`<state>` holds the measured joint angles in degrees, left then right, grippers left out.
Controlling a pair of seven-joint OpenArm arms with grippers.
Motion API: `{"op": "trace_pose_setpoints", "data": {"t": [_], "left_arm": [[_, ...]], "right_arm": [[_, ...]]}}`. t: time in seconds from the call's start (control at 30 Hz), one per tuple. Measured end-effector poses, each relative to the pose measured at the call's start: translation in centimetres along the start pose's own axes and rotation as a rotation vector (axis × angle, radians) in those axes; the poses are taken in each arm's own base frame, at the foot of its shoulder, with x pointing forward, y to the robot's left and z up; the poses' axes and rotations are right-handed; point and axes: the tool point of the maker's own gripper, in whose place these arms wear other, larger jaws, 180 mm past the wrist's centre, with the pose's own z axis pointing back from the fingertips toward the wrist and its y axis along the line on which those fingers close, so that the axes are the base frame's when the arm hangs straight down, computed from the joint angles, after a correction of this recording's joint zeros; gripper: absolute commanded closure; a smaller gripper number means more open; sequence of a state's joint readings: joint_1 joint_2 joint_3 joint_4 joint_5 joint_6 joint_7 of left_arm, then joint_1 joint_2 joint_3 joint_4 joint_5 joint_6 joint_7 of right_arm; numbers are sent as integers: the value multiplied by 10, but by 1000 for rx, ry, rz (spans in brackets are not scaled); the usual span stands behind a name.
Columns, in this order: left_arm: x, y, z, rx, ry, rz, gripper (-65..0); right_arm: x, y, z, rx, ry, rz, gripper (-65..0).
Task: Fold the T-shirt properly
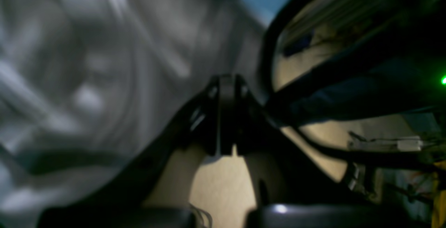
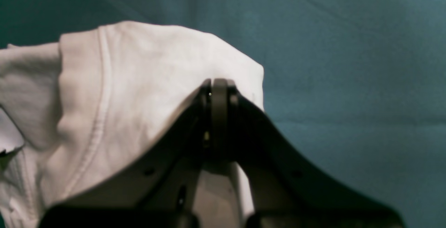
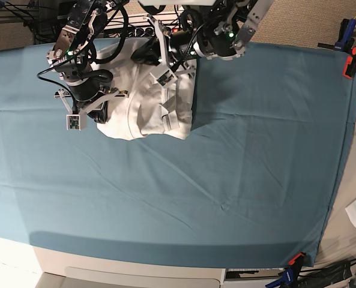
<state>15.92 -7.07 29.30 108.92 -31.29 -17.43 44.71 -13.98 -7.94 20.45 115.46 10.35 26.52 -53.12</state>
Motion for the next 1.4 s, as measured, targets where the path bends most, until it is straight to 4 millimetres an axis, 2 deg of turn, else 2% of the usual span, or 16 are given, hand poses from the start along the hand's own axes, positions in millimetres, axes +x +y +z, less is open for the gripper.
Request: {"op": "trace_pose_setpoints", "data": {"t": [0.1, 0.27, 0.33, 0.47, 0.67, 0.87, 1.03, 1.13, 1.27, 1.4], "left_arm": [[-10, 7, -6, -6, 31, 30, 0], [-22, 22, -6, 45, 139, -32, 0], [-31, 32, -1, 76, 208, -55, 0], [-46, 60, 15, 176, 269, -57, 0], [-44, 73, 25, 197, 283, -88, 0], [-33, 77, 28, 215, 281, -125, 0], [1, 87, 44, 303, 206, -211, 0], [18, 97, 55, 361, 165, -235, 0], [32, 109, 65, 398, 98, -183, 0], [46, 102, 68, 327, 11, -142, 0]], "right_arm": [[0, 0, 0, 0, 0, 0, 0], [0, 0, 0, 0, 0, 0, 0], [0, -1, 0, -3, 2, 4, 0], [-2, -18, 2, -54, 26, 69, 0], [-1, -29, 4, -77, 38, 110, 0], [3, -25, 6, -57, 32, 98, 0], [38, -22, 26, -84, -69, 145, 0], [46, -19, 34, -80, -99, 130, 0], [29, -1, 39, 18, -74, 69, 0], [2, 5, 45, 53, -3, 40, 0]]}}
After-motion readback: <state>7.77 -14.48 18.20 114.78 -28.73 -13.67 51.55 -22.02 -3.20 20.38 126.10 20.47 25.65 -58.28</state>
